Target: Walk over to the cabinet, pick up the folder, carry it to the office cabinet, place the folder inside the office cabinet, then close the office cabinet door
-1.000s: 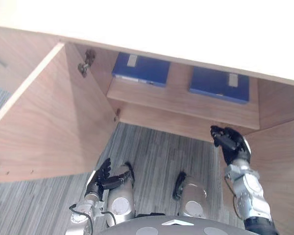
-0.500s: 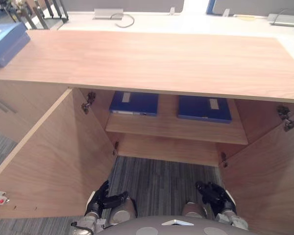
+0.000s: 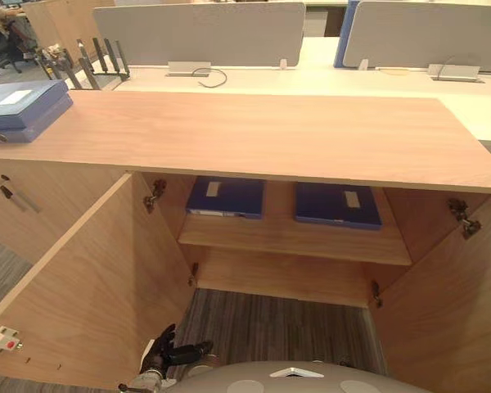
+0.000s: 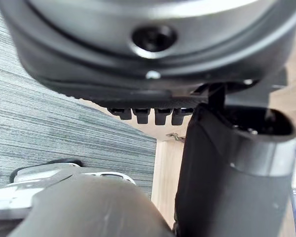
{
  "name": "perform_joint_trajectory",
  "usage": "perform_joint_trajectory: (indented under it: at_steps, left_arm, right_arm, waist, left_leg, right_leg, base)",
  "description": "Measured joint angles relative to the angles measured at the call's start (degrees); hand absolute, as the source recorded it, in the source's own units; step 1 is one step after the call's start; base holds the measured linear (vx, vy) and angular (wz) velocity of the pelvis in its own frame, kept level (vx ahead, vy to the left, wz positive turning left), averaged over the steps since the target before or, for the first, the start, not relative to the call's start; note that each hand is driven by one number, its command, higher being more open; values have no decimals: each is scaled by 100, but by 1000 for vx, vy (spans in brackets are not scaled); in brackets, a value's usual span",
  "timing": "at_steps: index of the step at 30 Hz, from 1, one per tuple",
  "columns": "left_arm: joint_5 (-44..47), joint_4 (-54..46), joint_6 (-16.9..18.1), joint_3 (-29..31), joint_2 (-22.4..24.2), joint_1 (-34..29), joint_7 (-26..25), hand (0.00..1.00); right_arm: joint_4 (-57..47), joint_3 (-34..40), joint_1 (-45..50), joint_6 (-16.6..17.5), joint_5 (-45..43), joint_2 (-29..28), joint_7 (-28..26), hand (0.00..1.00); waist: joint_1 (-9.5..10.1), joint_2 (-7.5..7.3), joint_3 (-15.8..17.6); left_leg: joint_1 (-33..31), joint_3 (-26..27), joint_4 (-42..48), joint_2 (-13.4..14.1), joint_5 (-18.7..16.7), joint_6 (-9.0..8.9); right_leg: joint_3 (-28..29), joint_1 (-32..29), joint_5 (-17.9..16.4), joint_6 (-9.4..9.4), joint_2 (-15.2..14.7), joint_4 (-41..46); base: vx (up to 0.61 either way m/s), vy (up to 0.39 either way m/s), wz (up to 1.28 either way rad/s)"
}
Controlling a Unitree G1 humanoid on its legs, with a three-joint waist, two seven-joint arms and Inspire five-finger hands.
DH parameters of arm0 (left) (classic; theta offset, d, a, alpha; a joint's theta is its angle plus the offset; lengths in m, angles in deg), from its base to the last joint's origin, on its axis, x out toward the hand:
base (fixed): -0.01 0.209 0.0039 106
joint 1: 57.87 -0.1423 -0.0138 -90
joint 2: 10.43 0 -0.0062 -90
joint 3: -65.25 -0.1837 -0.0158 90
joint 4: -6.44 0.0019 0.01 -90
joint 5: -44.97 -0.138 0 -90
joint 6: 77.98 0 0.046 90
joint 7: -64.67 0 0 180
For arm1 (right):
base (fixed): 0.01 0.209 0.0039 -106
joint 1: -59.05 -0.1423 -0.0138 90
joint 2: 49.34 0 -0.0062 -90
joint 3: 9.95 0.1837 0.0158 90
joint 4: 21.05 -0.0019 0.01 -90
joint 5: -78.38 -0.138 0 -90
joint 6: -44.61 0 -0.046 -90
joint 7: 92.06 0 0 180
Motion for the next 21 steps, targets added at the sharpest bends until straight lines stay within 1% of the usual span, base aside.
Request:
perform_joint_trajectory:
  at_steps: [4, 10, 11, 16, 21]
  left_arm:
    - [-88, 228, 4, 204, 11, 67, -42, 100]
    - [-130, 553, -38, 210, -18, 214, -83, 100]
    - [-129, 560, -83, 210, -22, 221, -105, 100]
    - [-127, 657, -92, 209, -36, 254, -156, 100]
    - [-125, 725, -92, 210, -66, 248, -207, 100]
  right_arm:
    - [385, 213, -211, -50, -227, -58, 121, 0]
    - [667, 545, -344, -130, -274, -97, 282, 0]
    - [720, 546, -358, -132, -295, -100, 314, 0]
    - [845, 653, -426, -149, -449, -110, 397, 0]
    - [926, 759, -460, -153, -545, -155, 516, 0]
  waist:
    - [12, -85, -75]
    - [11, -103, -181]
    - [13, -116, -187]
    - [7, -146, -220]
    - [12, -217, -266]
  left_leg:
    - [88, 5, -220, -79, 109, 27]
    - [217, -59, -390, -180, 149, 49]
    - [272, -62, -455, -209, 176, 55]
    - [294, -98, -644, -290, 286, 79]
    - [374, -98, -813, -360, 357, 90]
  right_leg:
    - [-3, 24, 36, 14, -9, -122]
    - [-45, 166, 94, 46, -32, -315]
    - [-61, 208, 93, 47, -47, -337]
    - [-120, 200, 104, 66, -104, -373]
    - [-125, 237, 142, 77, -118, -469]
  base:
    - [37, -15, 1]
    - [42, -1, 1]
    - [31, 4, 4]
    - [9, -12, 6]
    - [0, 0, 0]
